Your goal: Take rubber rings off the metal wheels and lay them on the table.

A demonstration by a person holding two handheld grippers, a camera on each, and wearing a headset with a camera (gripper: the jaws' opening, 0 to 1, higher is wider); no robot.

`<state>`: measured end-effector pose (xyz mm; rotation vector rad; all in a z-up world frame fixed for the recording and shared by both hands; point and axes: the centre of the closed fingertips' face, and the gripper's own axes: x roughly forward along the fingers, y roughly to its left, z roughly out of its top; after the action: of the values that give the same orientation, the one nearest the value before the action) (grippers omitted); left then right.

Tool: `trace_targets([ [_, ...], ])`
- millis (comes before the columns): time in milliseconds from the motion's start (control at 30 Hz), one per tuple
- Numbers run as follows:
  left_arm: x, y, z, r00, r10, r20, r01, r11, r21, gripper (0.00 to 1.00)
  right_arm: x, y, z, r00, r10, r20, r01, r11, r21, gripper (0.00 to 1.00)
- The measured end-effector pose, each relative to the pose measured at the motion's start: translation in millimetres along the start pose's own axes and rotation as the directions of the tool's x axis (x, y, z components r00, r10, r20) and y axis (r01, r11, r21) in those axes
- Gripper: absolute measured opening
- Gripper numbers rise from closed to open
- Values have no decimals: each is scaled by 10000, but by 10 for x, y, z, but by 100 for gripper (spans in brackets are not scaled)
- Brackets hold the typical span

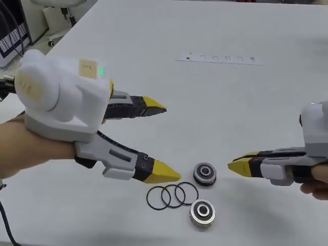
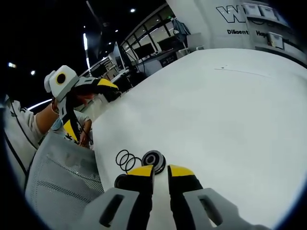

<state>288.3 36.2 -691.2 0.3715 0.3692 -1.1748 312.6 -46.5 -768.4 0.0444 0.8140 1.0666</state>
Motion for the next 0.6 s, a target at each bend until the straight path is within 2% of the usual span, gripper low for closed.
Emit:
trace_targets([
  [267,149,9,-45,9998,-122,154,126,9996,-244,65,40,75,-18,9994,345,4,-345,9990,-267,10],
  [600,315,36,-56,9996,-212,192,216,9996,-169,51,87,111,-70,9986,494,-204,-507,9960,-732,13],
])
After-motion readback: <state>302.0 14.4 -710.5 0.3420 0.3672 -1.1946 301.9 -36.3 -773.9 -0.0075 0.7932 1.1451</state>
